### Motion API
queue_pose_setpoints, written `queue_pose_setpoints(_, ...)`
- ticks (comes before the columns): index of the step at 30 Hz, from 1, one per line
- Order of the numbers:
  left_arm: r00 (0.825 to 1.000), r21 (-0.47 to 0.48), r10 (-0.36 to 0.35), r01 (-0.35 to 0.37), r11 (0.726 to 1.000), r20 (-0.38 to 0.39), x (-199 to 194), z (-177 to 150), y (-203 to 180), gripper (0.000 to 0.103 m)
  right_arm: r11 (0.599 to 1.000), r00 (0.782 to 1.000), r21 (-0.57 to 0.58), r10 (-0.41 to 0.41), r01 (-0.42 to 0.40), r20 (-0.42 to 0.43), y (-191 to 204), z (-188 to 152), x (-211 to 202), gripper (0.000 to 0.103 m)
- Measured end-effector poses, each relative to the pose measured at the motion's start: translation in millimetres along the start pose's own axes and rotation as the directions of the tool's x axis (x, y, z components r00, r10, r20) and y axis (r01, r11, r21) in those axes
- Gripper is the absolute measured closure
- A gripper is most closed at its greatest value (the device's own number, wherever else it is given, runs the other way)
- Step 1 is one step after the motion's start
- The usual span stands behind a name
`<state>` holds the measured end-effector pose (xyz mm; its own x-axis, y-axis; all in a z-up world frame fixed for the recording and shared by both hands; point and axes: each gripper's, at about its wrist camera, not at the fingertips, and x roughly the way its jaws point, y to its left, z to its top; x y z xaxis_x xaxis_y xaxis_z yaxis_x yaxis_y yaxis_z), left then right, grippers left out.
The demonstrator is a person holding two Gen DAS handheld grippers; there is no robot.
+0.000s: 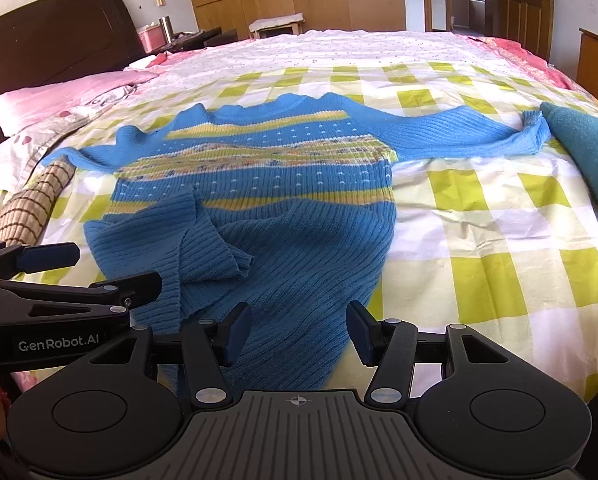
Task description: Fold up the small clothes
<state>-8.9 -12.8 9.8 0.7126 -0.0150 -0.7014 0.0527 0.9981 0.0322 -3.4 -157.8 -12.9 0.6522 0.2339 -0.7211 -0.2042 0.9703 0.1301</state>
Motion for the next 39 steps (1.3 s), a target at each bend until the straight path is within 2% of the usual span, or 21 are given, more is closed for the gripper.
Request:
queue_pose_setpoints(3,1.0,-0.009,-0.004,0.004,1.0,0.003,2,-1,3,0.011,1.0,1.0,-0.011,-0.013,0.013,0.013,3,0,-1,0.051)
queue_pose_setpoints(15,1.0,-0.012,-0.005,0.005,1.0,-0.014,10,-7,10,0.011,1.0,0.999,-0.01,-0.019,0.018,-0.039,12,-4,5,0.051)
queue_pose_setpoints(19,1.0,-0.004,-0.012,0.012,1.0,-0.017,16,-5,8,0.012,0.999,0.999,-0.035,-0.022,0.021,-0.032,15,-5,3,0.051)
queue_pose_setpoints(22,1.0,-0.006,-0.006,0.006,1.0,-0.015,20,-1,10,0.012,0.999,1.0,-0.025,-0.024,0.024,-0.014,13,2,7,0.05)
queue_pose_setpoints(31,1.0,-0.049,0.001,-0.001,0.999,0.002,32,14,37,0.012,1.0,0.999,0.001,0.031,-0.031,-0.036,10,11,28,0.047)
queue_pose_setpoints(39,0.998,-0.006,-0.035,0.035,0.999,0.045,40,30,45,0.012,0.999,0.999,0.024,0.022,-0.021,-0.046,1,11,30,0.047)
